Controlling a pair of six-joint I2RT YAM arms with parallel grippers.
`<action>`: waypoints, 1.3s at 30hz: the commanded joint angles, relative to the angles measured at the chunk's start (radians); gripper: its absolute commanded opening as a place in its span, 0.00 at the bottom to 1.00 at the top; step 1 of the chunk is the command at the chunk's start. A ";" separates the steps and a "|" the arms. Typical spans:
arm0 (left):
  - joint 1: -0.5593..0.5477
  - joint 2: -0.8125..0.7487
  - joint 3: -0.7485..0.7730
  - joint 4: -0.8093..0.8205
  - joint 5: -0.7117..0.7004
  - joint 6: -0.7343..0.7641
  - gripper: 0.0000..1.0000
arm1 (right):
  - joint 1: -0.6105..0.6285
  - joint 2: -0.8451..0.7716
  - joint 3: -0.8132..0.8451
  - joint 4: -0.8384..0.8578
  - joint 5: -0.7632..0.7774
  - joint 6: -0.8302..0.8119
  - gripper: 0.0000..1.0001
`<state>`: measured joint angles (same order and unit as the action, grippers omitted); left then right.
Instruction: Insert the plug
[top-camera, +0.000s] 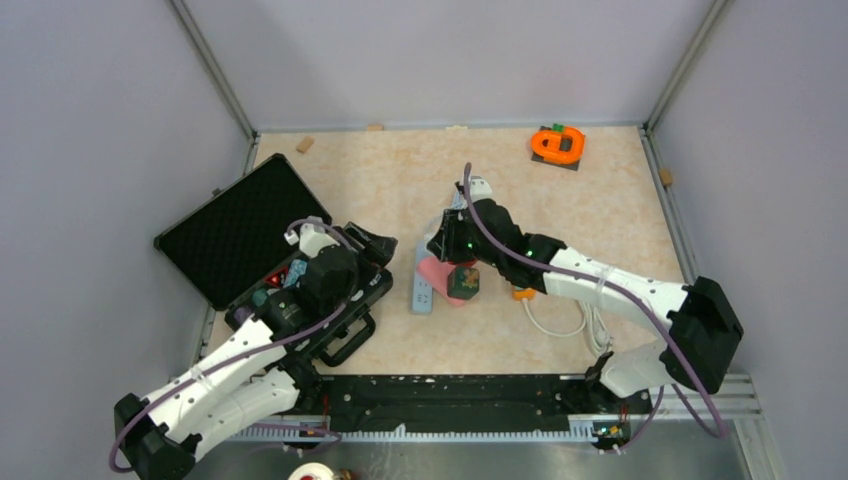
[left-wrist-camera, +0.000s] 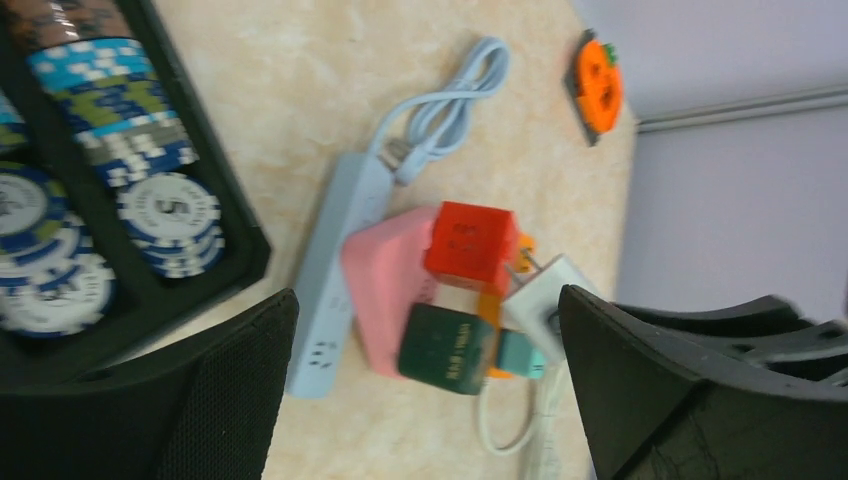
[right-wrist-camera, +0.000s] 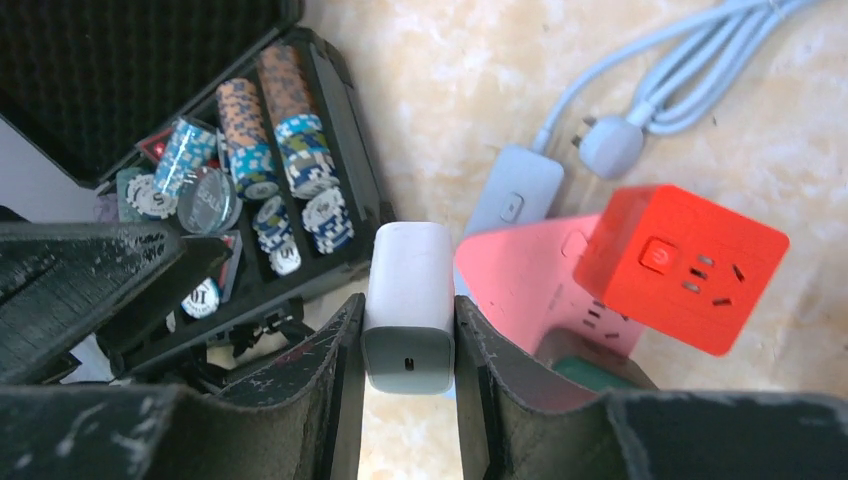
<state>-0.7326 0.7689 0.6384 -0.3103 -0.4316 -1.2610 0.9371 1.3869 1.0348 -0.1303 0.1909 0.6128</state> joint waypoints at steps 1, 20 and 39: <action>0.006 -0.028 -0.027 -0.101 -0.032 0.221 0.99 | -0.076 -0.032 0.059 -0.107 -0.209 0.099 0.00; 0.006 -0.046 -0.053 -0.151 -0.038 0.341 0.99 | -0.143 0.095 -0.062 -0.040 -0.505 0.268 0.00; 0.006 0.014 -0.034 -0.165 -0.023 0.307 0.99 | -0.093 0.274 0.015 -0.094 -0.470 0.227 0.00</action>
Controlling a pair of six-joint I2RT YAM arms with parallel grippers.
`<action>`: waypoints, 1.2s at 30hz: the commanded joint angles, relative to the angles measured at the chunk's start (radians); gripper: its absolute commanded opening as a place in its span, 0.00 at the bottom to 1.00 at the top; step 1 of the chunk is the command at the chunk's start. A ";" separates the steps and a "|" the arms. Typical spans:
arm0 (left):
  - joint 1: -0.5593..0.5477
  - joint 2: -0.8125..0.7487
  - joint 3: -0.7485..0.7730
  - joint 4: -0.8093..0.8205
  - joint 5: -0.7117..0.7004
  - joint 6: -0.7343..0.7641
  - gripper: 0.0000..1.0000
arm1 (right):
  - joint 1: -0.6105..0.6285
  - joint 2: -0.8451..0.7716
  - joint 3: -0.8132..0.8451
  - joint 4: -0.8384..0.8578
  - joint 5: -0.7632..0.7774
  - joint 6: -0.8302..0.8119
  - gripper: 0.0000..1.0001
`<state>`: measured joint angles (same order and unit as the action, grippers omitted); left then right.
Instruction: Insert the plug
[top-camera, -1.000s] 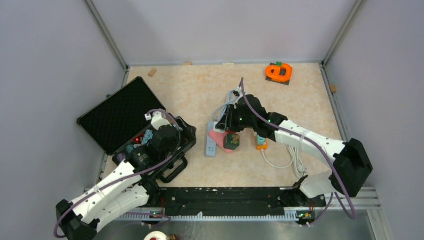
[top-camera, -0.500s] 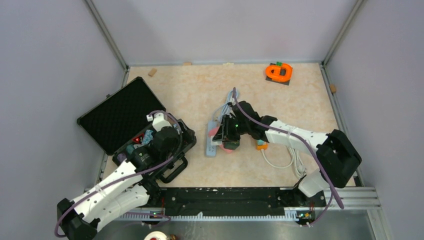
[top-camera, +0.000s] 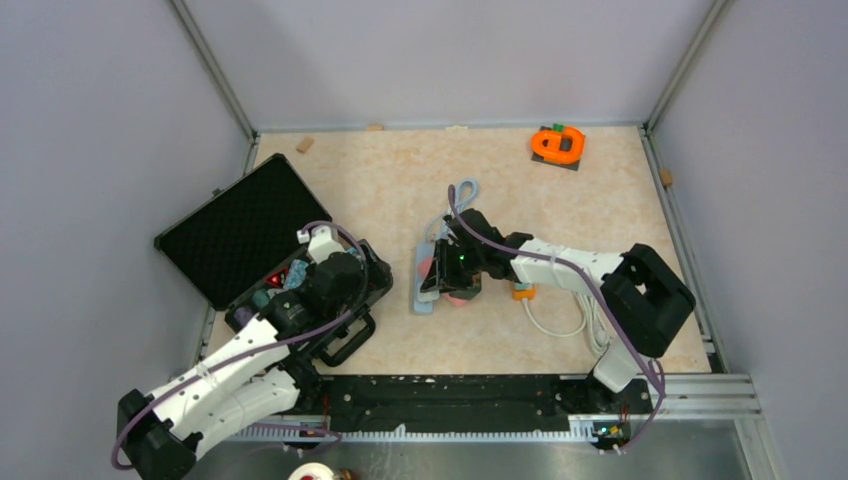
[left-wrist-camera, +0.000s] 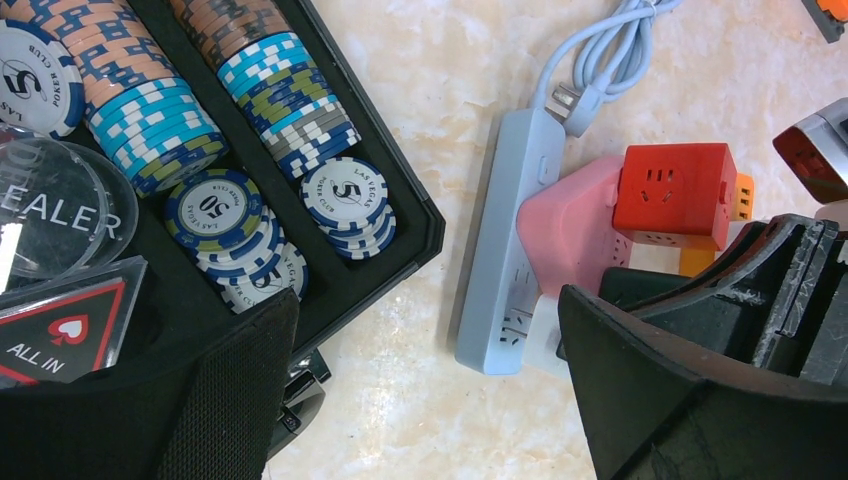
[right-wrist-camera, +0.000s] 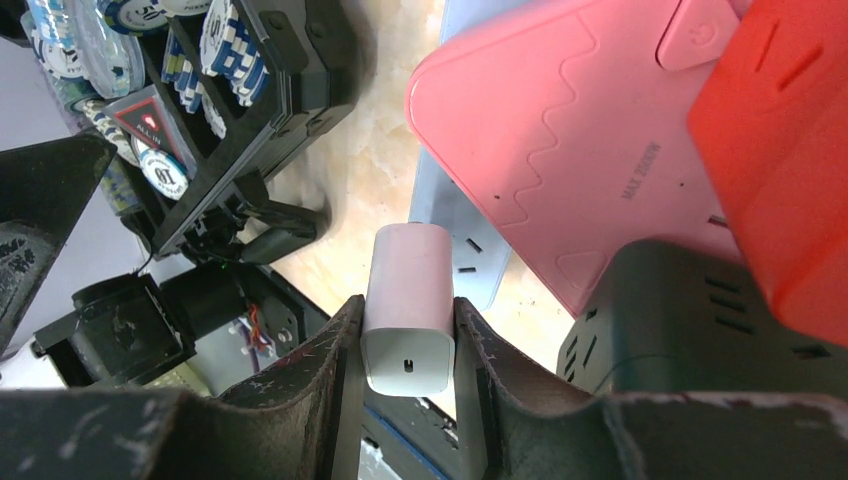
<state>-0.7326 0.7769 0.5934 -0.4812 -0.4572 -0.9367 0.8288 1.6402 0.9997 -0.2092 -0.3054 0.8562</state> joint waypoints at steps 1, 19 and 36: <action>0.006 0.008 0.010 0.006 0.004 -0.018 0.99 | 0.017 0.020 0.054 -0.025 0.037 -0.020 0.00; 0.006 0.086 0.019 0.020 0.024 -0.029 0.99 | 0.058 0.037 0.081 -0.130 0.102 0.002 0.00; 0.004 0.177 0.005 0.133 0.129 0.002 0.95 | 0.063 0.105 0.130 -0.227 0.228 0.024 0.00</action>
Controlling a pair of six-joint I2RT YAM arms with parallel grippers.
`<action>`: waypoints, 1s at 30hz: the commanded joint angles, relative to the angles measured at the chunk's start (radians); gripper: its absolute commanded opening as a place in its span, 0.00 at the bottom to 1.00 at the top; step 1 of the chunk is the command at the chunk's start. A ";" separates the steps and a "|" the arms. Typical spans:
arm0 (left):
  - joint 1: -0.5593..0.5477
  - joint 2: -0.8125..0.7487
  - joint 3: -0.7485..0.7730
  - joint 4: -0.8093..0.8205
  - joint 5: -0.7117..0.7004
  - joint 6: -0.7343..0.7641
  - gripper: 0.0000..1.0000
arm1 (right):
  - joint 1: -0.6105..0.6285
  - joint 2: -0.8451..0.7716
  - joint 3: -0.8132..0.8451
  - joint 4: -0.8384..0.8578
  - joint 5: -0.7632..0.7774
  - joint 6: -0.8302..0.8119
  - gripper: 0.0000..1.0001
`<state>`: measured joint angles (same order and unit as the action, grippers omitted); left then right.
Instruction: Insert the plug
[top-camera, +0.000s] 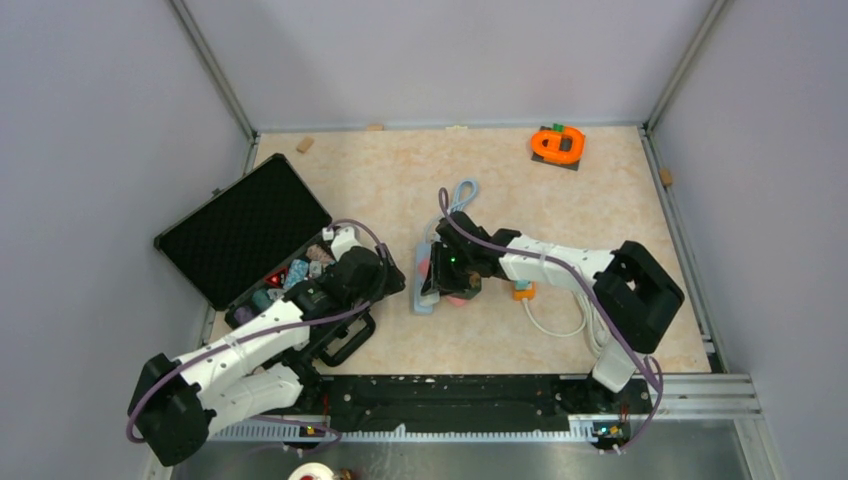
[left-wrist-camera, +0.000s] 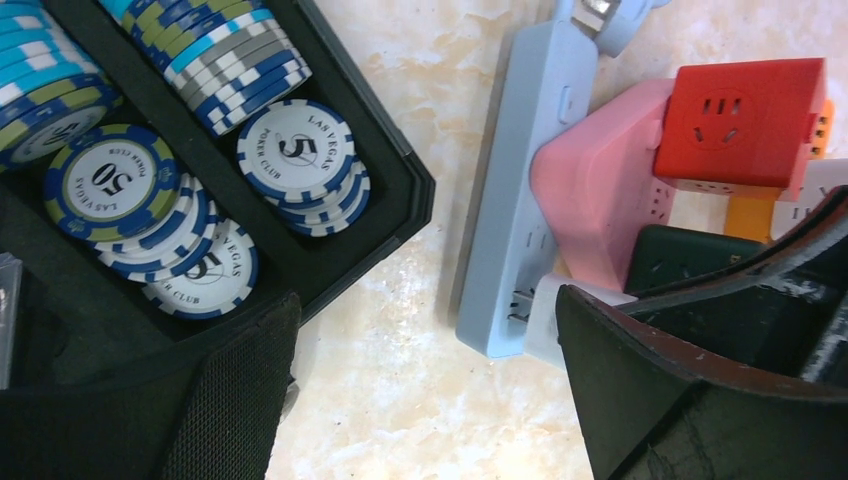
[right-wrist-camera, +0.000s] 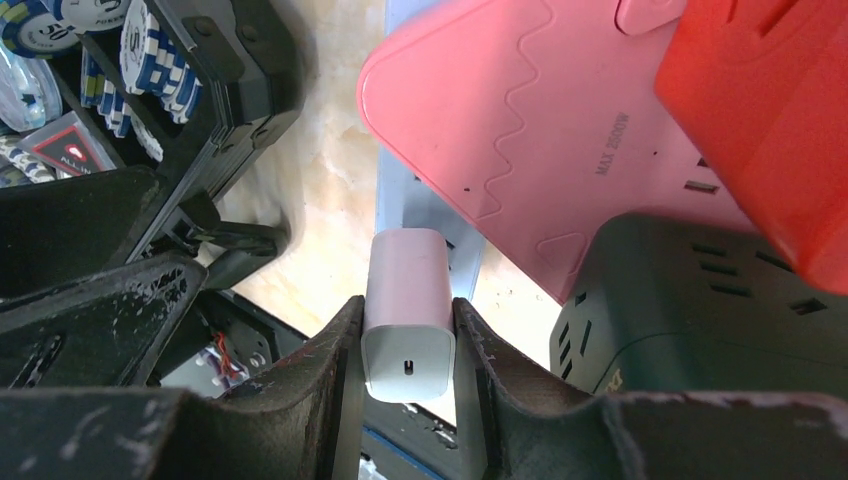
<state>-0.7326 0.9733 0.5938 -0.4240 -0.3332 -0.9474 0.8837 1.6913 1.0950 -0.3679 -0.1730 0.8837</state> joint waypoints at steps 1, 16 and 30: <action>0.003 -0.025 -0.001 0.085 0.006 0.014 0.95 | 0.010 0.064 0.046 -0.080 0.106 -0.004 0.00; 0.004 -0.145 -0.011 -0.036 -0.164 -0.008 0.95 | 0.153 0.266 0.309 -0.372 0.399 -0.063 0.00; 0.004 -0.217 0.007 -0.164 -0.296 -0.064 0.99 | 0.266 0.377 0.362 -0.490 0.614 -0.046 0.00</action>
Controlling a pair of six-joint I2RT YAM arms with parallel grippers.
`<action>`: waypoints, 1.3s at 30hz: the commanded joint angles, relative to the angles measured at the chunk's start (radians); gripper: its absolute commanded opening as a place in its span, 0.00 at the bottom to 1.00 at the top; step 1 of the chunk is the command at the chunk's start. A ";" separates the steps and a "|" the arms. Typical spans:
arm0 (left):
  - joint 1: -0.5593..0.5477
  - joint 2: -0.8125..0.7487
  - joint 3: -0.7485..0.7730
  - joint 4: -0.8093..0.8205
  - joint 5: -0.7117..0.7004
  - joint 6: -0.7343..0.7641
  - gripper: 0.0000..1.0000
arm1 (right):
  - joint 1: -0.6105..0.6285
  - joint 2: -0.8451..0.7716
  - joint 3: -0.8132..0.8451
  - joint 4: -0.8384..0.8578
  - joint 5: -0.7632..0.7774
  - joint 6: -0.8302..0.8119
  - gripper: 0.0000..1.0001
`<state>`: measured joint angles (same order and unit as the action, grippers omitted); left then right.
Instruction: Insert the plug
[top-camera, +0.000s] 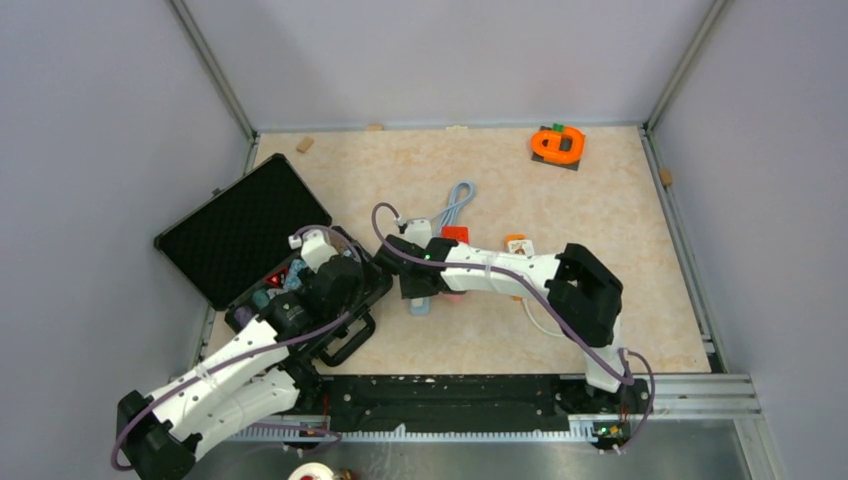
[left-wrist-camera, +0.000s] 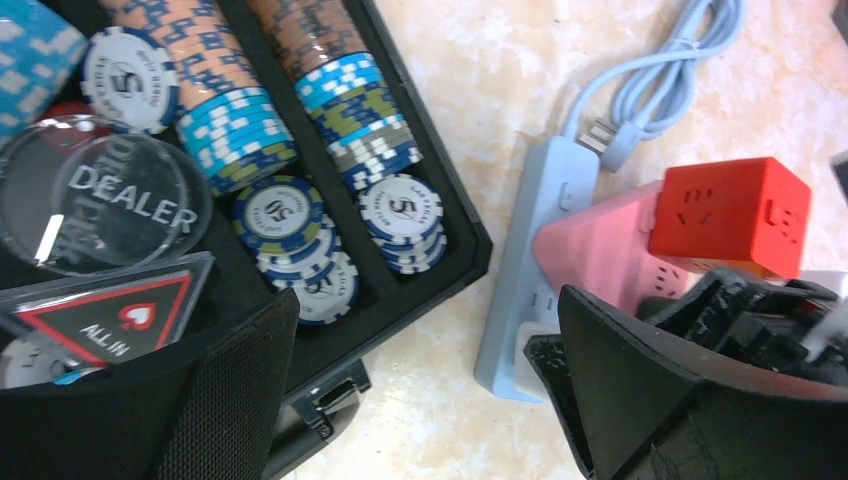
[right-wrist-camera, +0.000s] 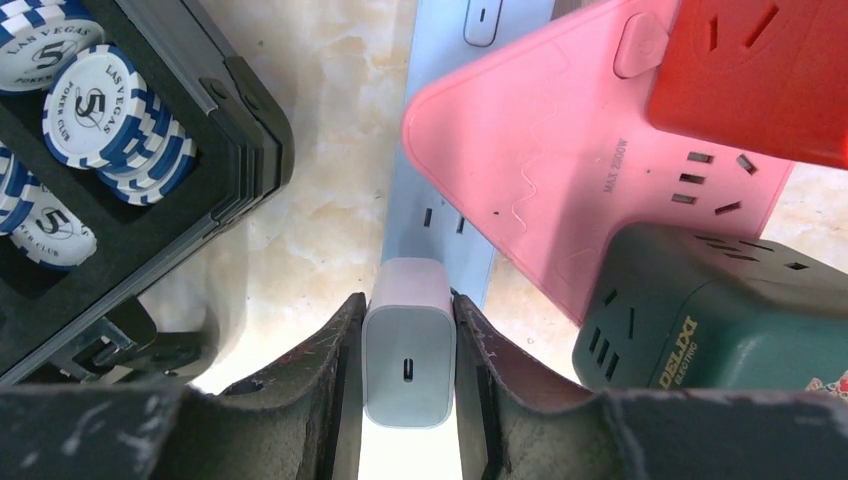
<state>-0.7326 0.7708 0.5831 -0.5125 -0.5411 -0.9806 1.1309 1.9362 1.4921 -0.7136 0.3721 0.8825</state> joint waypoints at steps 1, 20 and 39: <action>0.004 -0.015 0.024 -0.099 -0.110 -0.044 0.99 | 0.020 0.140 -0.032 -0.150 0.073 -0.044 0.00; 0.003 -0.120 0.070 -0.221 -0.254 -0.058 0.99 | 0.081 0.203 -0.193 -0.059 0.047 0.008 0.00; 0.004 -0.135 0.073 -0.215 -0.254 -0.046 0.99 | 0.201 0.225 -0.327 -0.032 0.067 0.092 0.00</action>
<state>-0.7326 0.6411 0.6193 -0.7273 -0.7723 -1.0260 1.2816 1.9701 1.3422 -0.5186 0.7616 0.9413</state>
